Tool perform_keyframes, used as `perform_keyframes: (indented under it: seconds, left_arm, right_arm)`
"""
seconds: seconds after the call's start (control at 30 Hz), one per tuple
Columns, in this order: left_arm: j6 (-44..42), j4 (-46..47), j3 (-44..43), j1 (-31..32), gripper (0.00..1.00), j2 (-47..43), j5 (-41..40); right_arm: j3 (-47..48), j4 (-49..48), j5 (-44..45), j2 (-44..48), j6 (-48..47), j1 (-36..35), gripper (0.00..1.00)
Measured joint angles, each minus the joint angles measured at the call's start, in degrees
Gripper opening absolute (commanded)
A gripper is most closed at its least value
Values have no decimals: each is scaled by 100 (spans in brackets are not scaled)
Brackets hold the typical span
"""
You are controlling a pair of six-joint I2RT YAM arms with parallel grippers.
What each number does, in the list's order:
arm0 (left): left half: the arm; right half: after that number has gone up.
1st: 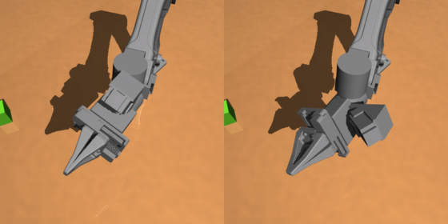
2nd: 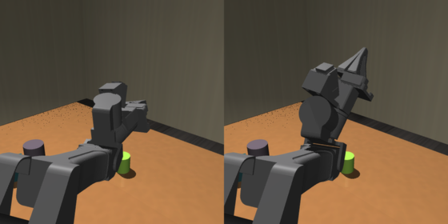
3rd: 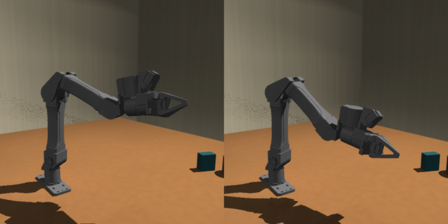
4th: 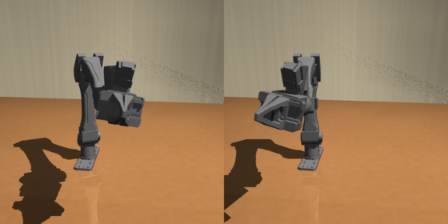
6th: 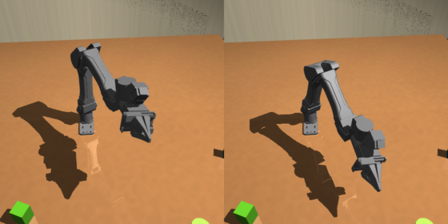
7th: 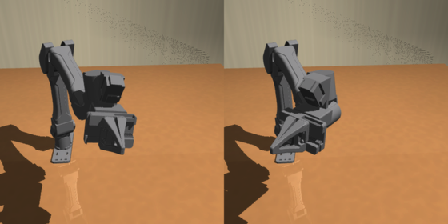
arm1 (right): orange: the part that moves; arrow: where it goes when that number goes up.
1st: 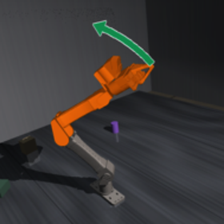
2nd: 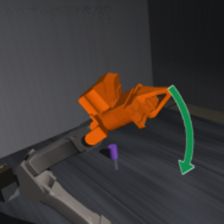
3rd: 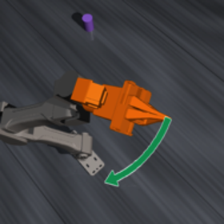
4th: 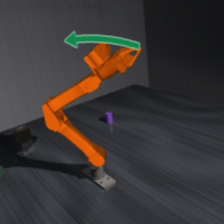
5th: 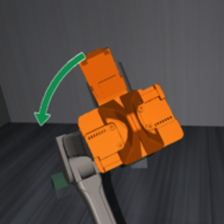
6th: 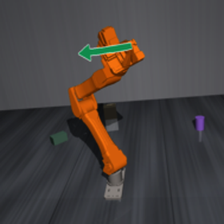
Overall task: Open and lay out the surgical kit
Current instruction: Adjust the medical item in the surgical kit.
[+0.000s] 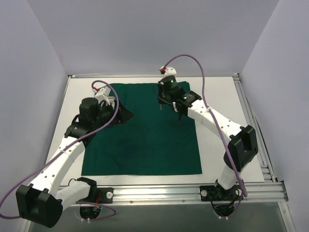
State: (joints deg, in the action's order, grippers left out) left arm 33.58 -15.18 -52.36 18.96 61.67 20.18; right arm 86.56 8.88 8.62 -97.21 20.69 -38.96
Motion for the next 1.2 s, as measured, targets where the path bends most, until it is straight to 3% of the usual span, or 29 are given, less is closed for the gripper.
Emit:
perform_keyframes:
  seconds: [0.23, 0.67, 1.2]
  left_arm:
    - [-98, -264, 22, -258, 83, -199, -37]
    - [-142, -476, 15, -330, 83, -157, -35]
    - [-306, -999, -402, -651, 82, 380, -208]
  right_arm:
    - [33, 177, -63, -367, -299, 866, 1]
    - [1029, 1121, -511, -2568, -737, 1764, 6]
    - [1475, 1281, -662, -3204, -931, 2024, 22]
